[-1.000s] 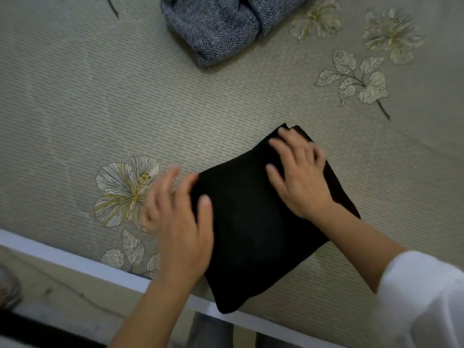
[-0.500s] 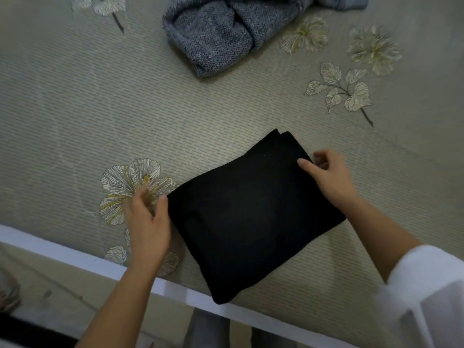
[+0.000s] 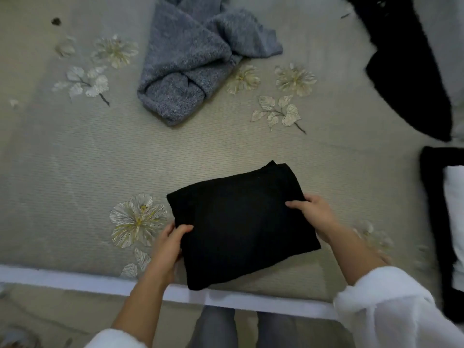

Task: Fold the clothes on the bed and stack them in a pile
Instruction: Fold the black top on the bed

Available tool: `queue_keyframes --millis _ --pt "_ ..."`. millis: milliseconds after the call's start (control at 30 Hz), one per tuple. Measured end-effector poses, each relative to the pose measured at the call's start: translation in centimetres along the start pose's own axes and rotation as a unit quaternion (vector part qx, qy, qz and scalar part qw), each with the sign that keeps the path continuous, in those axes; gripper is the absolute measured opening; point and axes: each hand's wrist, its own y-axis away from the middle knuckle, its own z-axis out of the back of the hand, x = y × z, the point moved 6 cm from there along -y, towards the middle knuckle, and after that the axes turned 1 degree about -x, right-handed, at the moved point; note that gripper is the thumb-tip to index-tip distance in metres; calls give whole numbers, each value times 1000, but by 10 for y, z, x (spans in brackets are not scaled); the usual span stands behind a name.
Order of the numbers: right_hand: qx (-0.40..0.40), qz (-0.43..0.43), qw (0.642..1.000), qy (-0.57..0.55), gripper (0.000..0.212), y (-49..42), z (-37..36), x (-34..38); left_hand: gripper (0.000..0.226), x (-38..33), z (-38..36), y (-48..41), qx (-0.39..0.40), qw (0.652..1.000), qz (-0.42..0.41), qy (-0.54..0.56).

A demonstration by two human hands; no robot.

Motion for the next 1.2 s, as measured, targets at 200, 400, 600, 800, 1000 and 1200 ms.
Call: queue_keyframes --millis 200,400,600,800,1000,1200 --pt "-59 -34 988 -142 36 69 97 -54 17 -43 -87 38 121 986 -70 -94" --pt "-150 -40 952 -265 36 127 215 -109 23 -53 -228 88 246 934 -143 -218" --pt "-223 -40 894 -387 30 151 320 -165 37 -52 -388 143 309 843 -256 -359" --pt "-245 -43 840 -482 31 148 412 -208 43 -40 -539 175 381 802 -226 -400" --pt "-286 -64 784 -547 27 129 465 -232 31 -39 -667 196 436 750 -179 -465" --pt "-296 -75 728 -613 32 108 478 -242 42 -53 -771 206 419 673 -262 -551"
